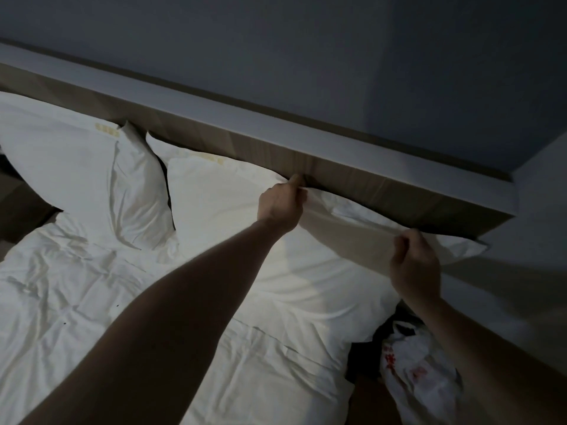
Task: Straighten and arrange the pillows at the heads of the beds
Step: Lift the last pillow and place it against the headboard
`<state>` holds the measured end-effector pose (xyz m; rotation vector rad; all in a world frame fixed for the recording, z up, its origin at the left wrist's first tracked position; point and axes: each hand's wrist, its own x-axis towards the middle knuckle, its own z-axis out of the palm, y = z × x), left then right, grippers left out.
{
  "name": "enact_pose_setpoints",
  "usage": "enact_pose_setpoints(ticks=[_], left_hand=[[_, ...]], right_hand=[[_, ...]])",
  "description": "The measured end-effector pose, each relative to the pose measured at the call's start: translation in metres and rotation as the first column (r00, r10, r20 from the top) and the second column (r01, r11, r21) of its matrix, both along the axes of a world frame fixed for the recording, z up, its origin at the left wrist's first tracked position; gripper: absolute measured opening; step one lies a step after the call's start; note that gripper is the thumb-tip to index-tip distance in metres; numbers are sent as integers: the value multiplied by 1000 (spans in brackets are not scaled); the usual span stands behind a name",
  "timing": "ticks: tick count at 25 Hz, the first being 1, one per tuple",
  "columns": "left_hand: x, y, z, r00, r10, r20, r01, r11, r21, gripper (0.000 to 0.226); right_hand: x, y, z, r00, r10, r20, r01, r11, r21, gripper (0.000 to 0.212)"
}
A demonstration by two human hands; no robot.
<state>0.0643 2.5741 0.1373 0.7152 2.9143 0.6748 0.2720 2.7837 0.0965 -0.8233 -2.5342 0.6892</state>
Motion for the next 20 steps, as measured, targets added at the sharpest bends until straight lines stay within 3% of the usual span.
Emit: enact_pose_setpoints(ticks=[4,7,11,16,20], left_hand=[[-1,0,-6,993,-49,104,47,999,20,19],[10,-8,-9,988,-91,124,83,994,69,42],[20,-13,-15,986,-116,122,104,990,100,49],[21,-19,-19,977,-160,139,155,987,45,61],[28,-24,-21,978,-153,145,155,988,-1,74]], right_hand=[[-5,0,-2,996,-22,86,24,999,-25,10],[-15,-1,11,999,11,35,-12,1000,24,30],[-17,2,8,966,11,259,6,998,-64,49],[-24,18,5,875,42,483,-26,999,-41,21],[-23,21,18,924,46,380,-42,999,-19,10]])
